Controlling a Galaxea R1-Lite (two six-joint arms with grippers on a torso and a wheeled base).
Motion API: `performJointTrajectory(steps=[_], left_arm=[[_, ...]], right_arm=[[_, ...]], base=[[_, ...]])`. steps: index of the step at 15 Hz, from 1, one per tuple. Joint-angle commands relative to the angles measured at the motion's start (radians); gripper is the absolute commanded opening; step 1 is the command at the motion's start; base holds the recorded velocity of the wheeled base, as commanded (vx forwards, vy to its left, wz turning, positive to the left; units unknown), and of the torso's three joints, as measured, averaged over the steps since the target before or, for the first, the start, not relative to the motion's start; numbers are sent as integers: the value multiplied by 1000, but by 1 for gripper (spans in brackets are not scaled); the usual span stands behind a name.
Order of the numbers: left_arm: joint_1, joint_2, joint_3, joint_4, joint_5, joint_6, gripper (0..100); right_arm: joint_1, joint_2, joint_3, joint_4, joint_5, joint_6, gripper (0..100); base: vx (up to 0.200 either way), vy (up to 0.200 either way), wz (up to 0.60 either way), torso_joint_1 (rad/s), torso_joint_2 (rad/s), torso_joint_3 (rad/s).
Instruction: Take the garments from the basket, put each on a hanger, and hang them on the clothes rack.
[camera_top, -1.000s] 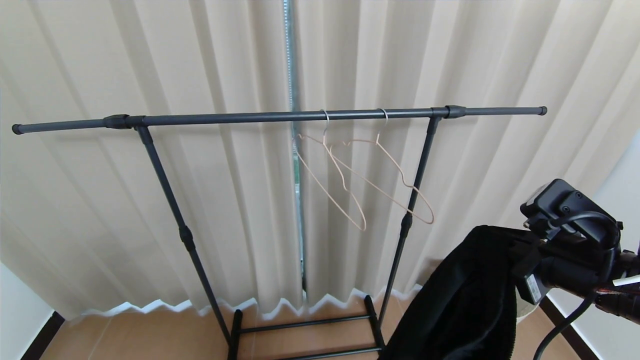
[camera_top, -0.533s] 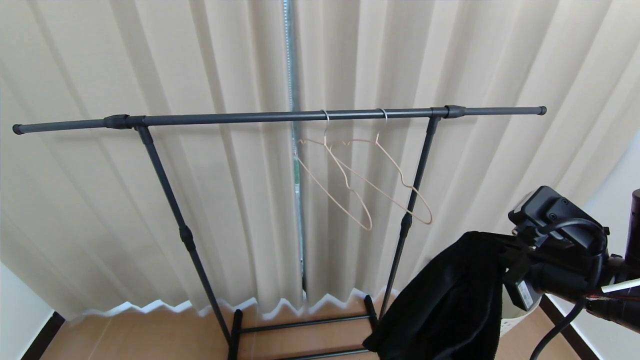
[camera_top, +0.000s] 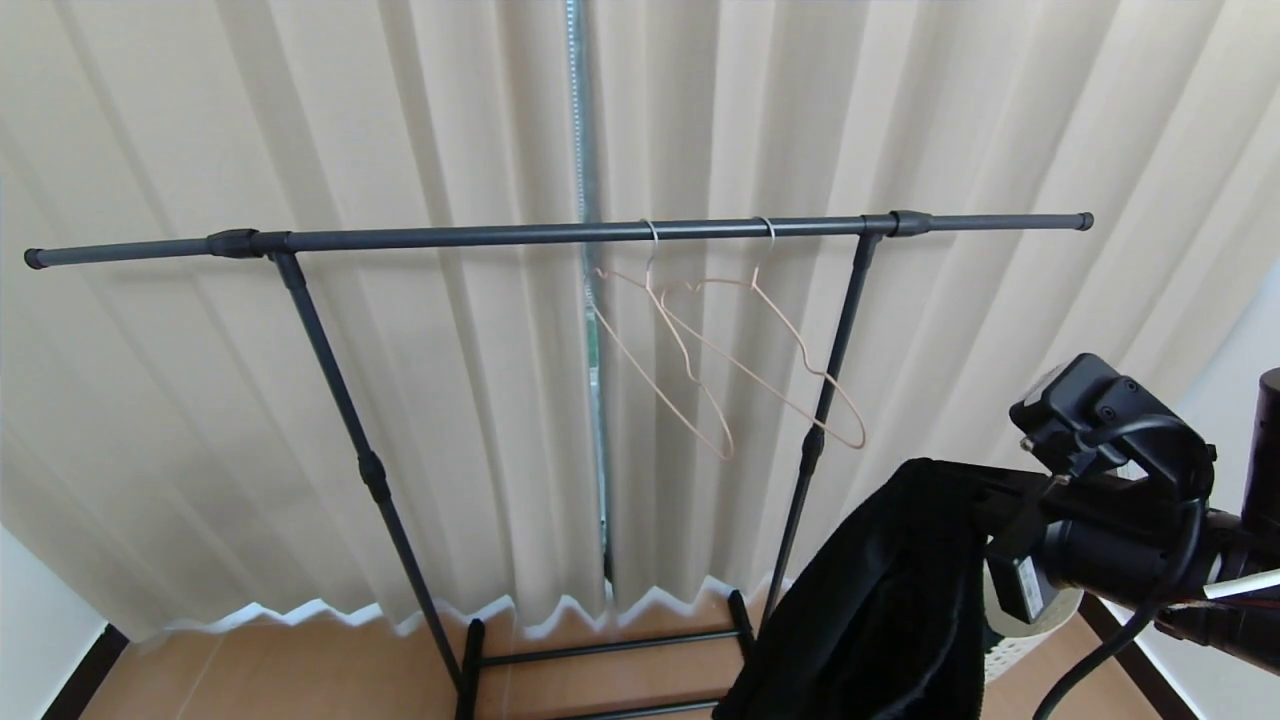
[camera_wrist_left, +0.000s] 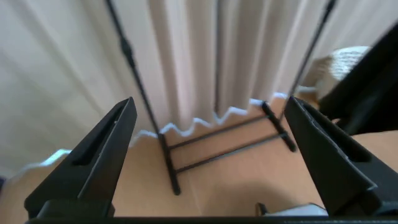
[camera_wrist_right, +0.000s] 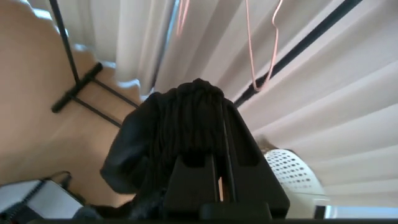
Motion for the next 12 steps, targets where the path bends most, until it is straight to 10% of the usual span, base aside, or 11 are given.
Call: performJointTrajectory(steps=[1,5,7,12], left_arm=[[-47,351,-167,35,-61,-48,100],[-334,682,-426,-6,-35,-418,100],[-576,861,-581,-8,143,-568,100],[-687,1176,-692,-78,237,-687,100]], right_arm=[[48,37,-40,-1,-6,50,0],[99,115,-126,1,-99,135,0],[117,177,-215,1,-147,162,0],[200,347,-416,3,-322,285,0]], base=[[0,0,0,0,0,0],[0,0,0,0,0,0],[0,0,0,0,0,0],[0,0,0,0,0,0]])
